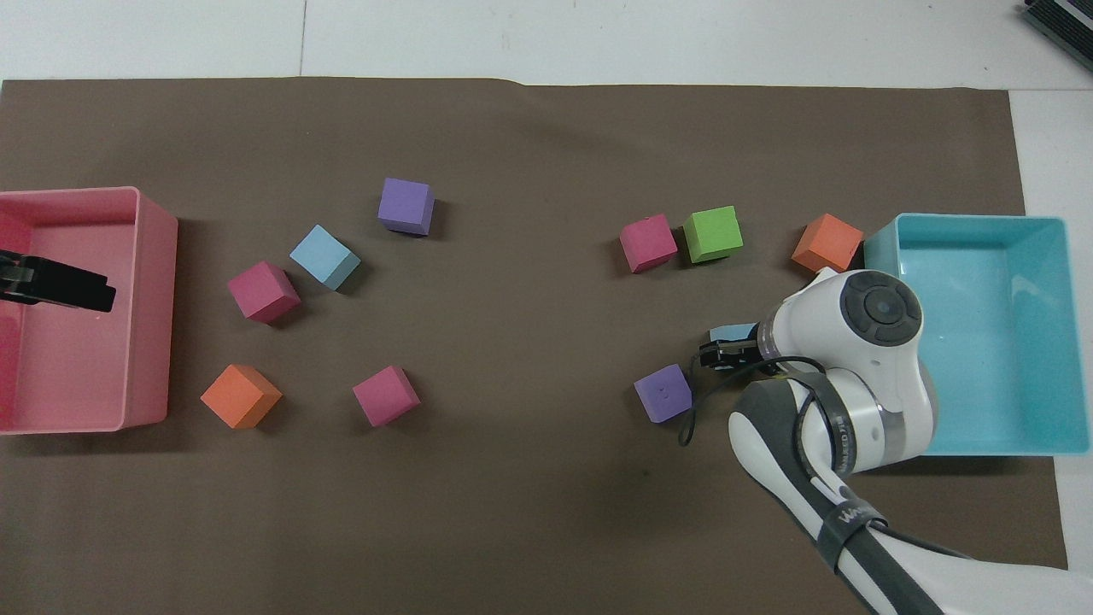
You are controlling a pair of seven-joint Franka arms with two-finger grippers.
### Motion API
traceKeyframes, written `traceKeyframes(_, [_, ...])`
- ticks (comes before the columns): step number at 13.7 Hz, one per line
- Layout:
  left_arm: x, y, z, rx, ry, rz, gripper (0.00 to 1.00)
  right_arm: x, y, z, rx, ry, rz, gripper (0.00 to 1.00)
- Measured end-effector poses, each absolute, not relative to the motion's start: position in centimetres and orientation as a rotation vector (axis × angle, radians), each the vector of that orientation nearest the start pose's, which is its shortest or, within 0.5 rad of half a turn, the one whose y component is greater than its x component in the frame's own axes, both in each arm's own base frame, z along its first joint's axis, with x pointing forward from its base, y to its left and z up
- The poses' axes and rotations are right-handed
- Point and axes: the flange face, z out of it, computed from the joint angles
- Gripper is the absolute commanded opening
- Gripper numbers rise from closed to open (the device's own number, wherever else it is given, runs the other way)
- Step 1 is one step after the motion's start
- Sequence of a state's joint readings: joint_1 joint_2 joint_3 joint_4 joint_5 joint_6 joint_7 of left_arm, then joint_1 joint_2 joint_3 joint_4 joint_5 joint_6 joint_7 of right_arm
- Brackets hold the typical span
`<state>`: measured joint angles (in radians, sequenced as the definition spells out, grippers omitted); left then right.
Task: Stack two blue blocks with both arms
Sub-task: 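Close the right gripper on the light-blue cube and lift it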
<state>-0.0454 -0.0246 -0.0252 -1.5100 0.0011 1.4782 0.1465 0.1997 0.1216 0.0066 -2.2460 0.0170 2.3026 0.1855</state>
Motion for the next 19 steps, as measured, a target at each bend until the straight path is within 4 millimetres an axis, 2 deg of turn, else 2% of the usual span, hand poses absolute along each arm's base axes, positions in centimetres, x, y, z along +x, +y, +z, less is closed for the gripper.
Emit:
traceKeyframes(5, [53.6, -3.8, 65.8, -3.122, 0.34, 0.011, 1.0, 51.2, 10.7, 29.4, -3.14, -0.025, 0.105, 1.0])
traceKeyframes(6, [53.6, -3.8, 65.8, -3.122, 0.34, 0.011, 1.0, 51.1, 10.5, 29.3, -3.14, -0.026, 0.11, 0.92])
traceKeyframes(8, [53.6, -3.8, 65.8, -3.122, 0.34, 0.011, 1.0, 51.0, 10.4, 29.1, -3.141, -0.034, 0.116, 0.0])
traceKeyframes(16, [53.6, -3.8, 65.8, -3.122, 0.34, 0.011, 1.0, 51.0, 10.4, 29.1, -3.138, -0.039, 0.09, 0.0])
traceKeyframes(19, [53.6, -3.8, 65.8, -3.122, 0.341, 0.011, 1.0, 51.8, 10.5, 31.3, -3.132, -0.036, 0.031, 0.0])
